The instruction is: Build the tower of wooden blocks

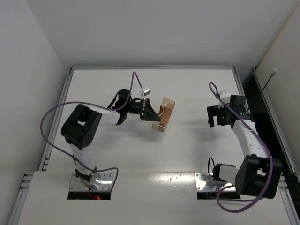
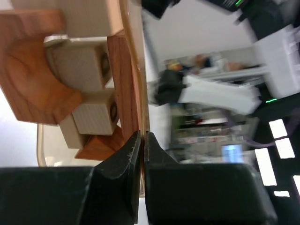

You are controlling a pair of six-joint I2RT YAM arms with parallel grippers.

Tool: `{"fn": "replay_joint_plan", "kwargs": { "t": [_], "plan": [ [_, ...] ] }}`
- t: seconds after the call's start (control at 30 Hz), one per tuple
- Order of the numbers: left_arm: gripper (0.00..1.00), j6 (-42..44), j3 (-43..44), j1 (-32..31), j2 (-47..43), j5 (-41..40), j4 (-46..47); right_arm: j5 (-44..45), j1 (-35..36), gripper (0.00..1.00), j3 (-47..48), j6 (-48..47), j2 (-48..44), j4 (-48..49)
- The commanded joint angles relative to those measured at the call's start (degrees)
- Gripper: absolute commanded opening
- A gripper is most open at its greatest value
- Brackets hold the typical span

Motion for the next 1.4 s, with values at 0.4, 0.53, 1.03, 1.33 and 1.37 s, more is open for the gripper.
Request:
{"fn": "replay_joint_plan", "kwargs": {
  "t": [0.4,0.53,1.03,1.33,1.37],
  "plan": [
    [0.0,-46.3,1.5,4.6,15.0,-0.9,70.9,-1.1,-0.2,0.9,3.1,0.5,1.5,0.3],
    [0.0,-47.1,0.9,4.6,16.9,-3.0,70.9,-1.1,-0.2,0.9,3.1,0.5,2.1,0.3],
    [0.0,-48.1,-10.5,-1.5,9.0,-8.7,70.9,-0.1,-0.2,0.9,3.6,0.0,2.1,-0.3],
    [0.0,-46.0,-8.6,-4.2,7.4,-5.5,69.3,-0.1,-0.2,0.9,3.6,0.0,2.1,-0.3],
    [0.0,-49.0,-9.6,-2.8,8.9,-6.2,71.5,-0.1,-0.2,0.9,3.6,0.0,2.1,-0.3]
  ]
}}
